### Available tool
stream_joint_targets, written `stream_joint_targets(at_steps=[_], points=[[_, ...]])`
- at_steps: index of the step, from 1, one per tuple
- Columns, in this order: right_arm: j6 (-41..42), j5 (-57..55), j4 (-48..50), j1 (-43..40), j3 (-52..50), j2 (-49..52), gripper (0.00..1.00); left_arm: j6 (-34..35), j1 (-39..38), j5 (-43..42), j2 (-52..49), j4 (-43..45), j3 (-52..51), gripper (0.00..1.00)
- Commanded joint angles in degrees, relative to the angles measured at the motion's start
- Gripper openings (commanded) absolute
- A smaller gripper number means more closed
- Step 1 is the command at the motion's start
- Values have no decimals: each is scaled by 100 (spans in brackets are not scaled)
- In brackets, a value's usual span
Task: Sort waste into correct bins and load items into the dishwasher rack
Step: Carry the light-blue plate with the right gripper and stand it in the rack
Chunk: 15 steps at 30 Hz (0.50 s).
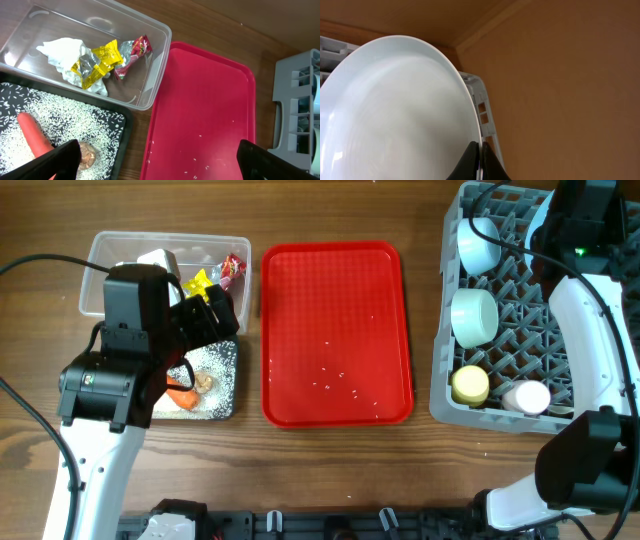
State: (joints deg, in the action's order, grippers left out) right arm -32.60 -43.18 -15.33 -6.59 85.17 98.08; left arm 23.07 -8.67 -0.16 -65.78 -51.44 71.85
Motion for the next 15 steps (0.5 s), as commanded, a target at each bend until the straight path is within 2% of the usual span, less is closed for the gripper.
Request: stream_joint_targets(at_steps=[1, 6, 10, 11, 12, 15], points=[[-365, 125, 35, -42, 59, 164, 4, 33, 4, -44, 4, 9, 15, 100], [-793, 120, 26, -39, 52, 424, 4, 33, 4, -44, 4, 9, 15, 100], [-793, 127, 37, -39, 44, 459, 5, 33, 4, -46, 4, 9, 15, 100], [-793, 125, 37, -39, 44, 459, 8, 33, 4, -44, 4, 7, 15, 100], [-793, 125, 39, -39, 44, 459, 13, 33, 4, -46, 4, 9, 15, 100], [-787, 223, 31, -39, 44, 459, 59, 33, 4, -46, 4, 9, 15, 100]])
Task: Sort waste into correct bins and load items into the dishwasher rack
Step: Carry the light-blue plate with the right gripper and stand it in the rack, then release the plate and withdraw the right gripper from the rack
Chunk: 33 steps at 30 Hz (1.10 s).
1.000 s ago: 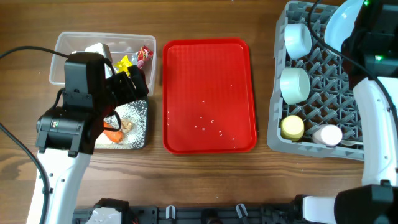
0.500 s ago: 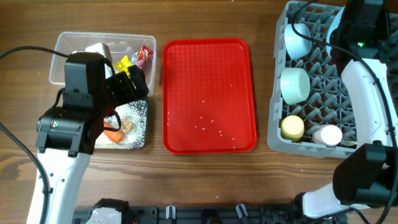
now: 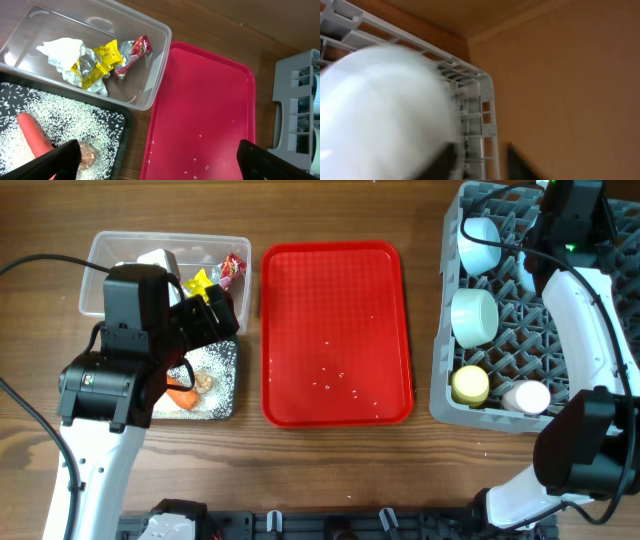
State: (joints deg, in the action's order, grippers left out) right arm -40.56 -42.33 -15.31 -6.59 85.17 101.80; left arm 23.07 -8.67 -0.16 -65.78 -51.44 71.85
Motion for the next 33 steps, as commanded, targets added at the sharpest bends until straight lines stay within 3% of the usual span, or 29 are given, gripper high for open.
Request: stream_joint_targets(at_steps=[1, 2, 12, 22, 24, 28, 33], points=[[11, 205, 22, -39, 44, 87, 82, 33, 4, -44, 4, 9, 15, 100], [39, 282, -4, -39, 44, 87, 99, 33, 4, -44, 4, 9, 15, 100], [1447, 210, -50, 142, 44, -52, 100, 33, 4, -46, 4, 7, 15, 100], [2522, 393, -365, 1856, 44, -1086, 100, 33, 4, -44, 4, 9, 15, 100], [3069, 914, -975, 2256, 44, -1259, 100, 33, 4, -44, 4, 9, 15, 100], [4057, 3373, -2194, 2514, 44, -1250, 100, 33, 4, -44, 4, 9, 15, 100], [4297, 4872, -2817, 2511, 42, -1222, 100, 33, 4, -44, 4, 9, 15, 100]])
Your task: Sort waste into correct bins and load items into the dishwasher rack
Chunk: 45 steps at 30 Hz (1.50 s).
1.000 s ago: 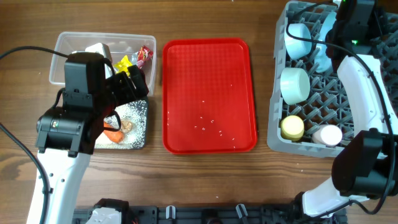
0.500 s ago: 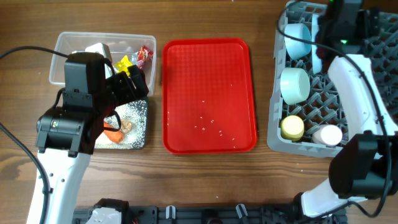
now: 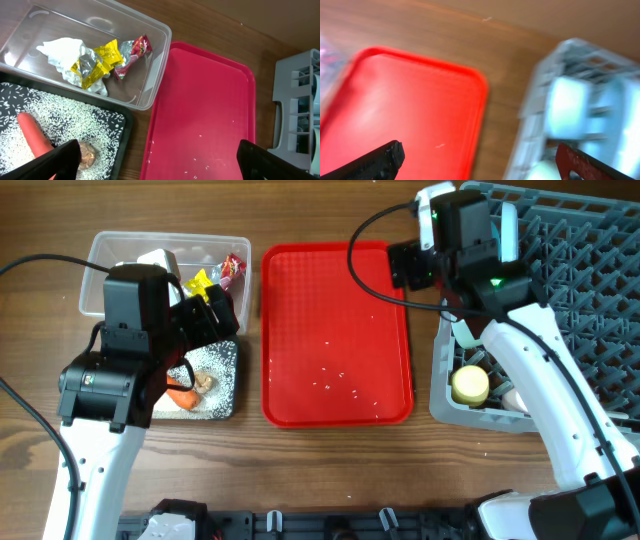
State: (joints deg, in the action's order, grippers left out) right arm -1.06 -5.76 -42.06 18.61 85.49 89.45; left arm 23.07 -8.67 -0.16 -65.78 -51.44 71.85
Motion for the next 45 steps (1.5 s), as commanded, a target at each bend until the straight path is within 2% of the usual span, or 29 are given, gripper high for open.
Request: stream_joint_targets(at_steps=[1, 20, 23, 26, 28, 31, 34, 37, 39, 42, 45], points=[[372, 1224, -197, -9, 9, 13, 100, 33, 4, -44, 4, 9, 15, 100], [422, 1224, -299, -4, -17, 9, 100, 33, 4, -46, 4, 7, 15, 100], [398, 1108, -299, 9, -90, -413, 100, 33, 4, -46, 4, 9, 15, 100], [409, 492, -136, 7, -343, -1296, 100, 33, 4, -44, 4, 9, 15, 100], [407, 144, 654, 7, -1082, -2175, 100, 33, 4, -44, 4, 9, 15, 100], [444, -63, 2282, -210, -3095, -3884, 100, 33, 4, -44, 4, 9, 15, 100], [916, -66, 3209, -544, -4839, -5219, 100, 33, 4, -46, 4, 9, 15, 100], [1152, -68, 3722, -787, -6553, -6610, 100, 33, 4, -44, 4, 9, 15, 100], [1174, -46, 3816, -815, -7195, -7222, 100, 33, 4, -46, 4, 9, 15, 100], [1180, 92, 3864, -815, -8011, -8107, 100, 33, 4, -44, 4, 9, 15, 100], [1331, 208, 3956, -813, -8371, -8561, 100, 33, 4, -44, 4, 9, 15, 100]])
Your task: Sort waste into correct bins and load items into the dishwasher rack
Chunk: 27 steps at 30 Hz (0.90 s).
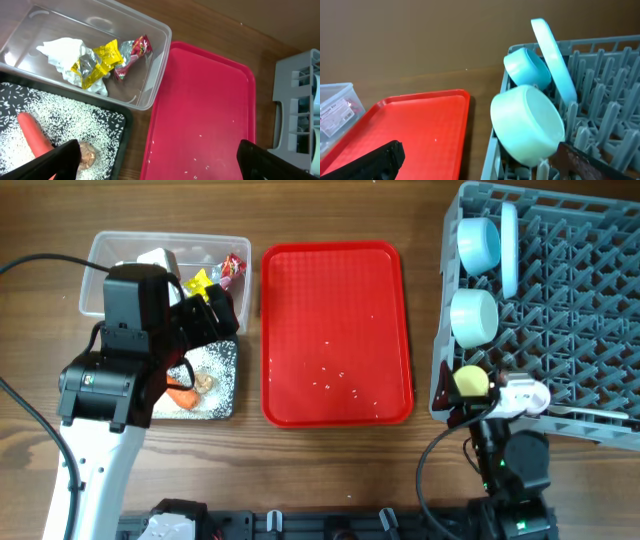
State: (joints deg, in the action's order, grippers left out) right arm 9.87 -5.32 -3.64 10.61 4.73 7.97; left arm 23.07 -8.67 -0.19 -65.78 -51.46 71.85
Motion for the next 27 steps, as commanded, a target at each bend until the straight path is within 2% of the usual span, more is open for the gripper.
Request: stream_joint_targets(at_steps=[1, 4, 25, 27], points=[[234, 225, 184, -13, -323, -501, 100, 33, 4, -44, 4, 11, 15, 100], [232, 278, 236, -13, -337, -782, 100, 33, 4, -44, 4, 11, 15, 100], [229, 278, 323, -13, -393, -769, 100, 11, 4, -17, 28, -197, -24, 100], [229, 278, 323, -13, -393, -769, 100, 11, 7, -2, 238, 601, -592, 100]])
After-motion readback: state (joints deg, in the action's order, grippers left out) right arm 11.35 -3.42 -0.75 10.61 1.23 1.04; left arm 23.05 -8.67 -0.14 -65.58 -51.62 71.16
